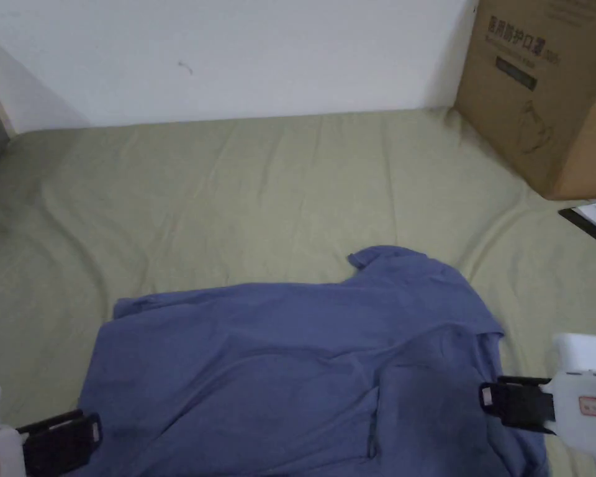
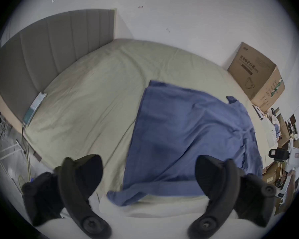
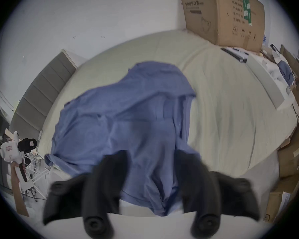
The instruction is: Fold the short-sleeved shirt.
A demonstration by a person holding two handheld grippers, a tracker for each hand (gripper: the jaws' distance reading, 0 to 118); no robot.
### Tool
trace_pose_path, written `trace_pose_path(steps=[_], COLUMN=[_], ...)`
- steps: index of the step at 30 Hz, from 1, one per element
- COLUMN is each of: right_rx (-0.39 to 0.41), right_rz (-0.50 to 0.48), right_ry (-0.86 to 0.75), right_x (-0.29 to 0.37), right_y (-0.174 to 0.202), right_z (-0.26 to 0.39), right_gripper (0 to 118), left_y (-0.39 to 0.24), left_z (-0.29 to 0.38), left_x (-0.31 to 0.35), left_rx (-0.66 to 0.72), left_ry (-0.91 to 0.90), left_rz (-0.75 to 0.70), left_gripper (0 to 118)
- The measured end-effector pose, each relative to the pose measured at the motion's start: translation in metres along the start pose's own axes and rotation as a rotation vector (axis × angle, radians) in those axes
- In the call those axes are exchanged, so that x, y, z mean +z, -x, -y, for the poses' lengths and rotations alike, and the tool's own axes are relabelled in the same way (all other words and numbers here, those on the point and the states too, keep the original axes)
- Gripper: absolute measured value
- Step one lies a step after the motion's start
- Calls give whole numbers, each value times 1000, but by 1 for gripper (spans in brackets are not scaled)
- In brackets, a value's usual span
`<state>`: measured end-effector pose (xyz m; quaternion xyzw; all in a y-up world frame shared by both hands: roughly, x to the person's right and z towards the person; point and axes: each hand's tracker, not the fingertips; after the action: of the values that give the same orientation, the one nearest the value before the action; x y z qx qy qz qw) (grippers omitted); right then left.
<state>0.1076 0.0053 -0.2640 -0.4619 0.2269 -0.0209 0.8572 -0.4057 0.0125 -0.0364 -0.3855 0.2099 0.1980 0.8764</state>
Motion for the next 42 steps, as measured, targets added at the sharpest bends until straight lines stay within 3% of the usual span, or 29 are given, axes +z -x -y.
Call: trace_pose_path(steps=[1,2,4,12,13,14,15,16,18,23,25,27,30,32,35,36,38,39,42], right_rx=[-1,4,-2,7,34,52,69,70,100,146,162,211,195,205,285,340,486,471,297], right_rz=[5,8,-6,19,34,63,97,134,196,209,179,211,238,231,309,343,410,421,361], right_ry=[-20,-49,-59,-63,-56,-28,12,41,36,144,179,245,218,212,206,206,213,219,222], right_x=[1,1,-2,-70,-85,-102,-120,-138,-170,-232,-248,-266,-268,-262,-261,-263,-269,-270,-269], right_y=[2,4,6,-14,-18,-22,-26,-30,-35,-45,-44,-40,-32,-28,-15,-8,7,11,6], right_z=[-7,-14,-28,-125,-139,-154,-167,-179,-198,-219,-219,-215,-217,-218,-212,-209,-200,-200,-209], right_gripper=[11,7,0,0,7,35,82,95,94,92,75,74,56,52,6,5,4,4,4], left_y=[-5,-12,-29,-53,-55,-56,-57,-58,-58,-55,-54,-53,-54,-50,-41,-39,-34,-33,-31], left_z=[-5,-11,-22,-58,-60,-63,-68,-71,-75,-84,-88,-95,-109,-124,-151,-159,-174,-182,-199], left_x=[0,-2,-10,-47,-53,-59,-66,-72,-82,-109,-118,-128,-138,-149,-173,-181,-201,-212,-244], left_rx=[-28,-62,-98,-61,-68,-72,-73,-70,-62,-57,-50,-42,-47,-48,-20,-24,-21,-14,-21], left_ry=[-32,-35,-57,-48,-47,-42,-30,-24,-11,33,42,51,53,57,145,140,135,169,239], left_rz=[13,9,-36,16,12,4,0,0,-14,-39,-43,-38,-22,-9,-16,-12,-13,-21,-9], left_gripper=[75,65,4,0,0,0,0,0,0,0,0,0,0,0,15,33,86,113,117])
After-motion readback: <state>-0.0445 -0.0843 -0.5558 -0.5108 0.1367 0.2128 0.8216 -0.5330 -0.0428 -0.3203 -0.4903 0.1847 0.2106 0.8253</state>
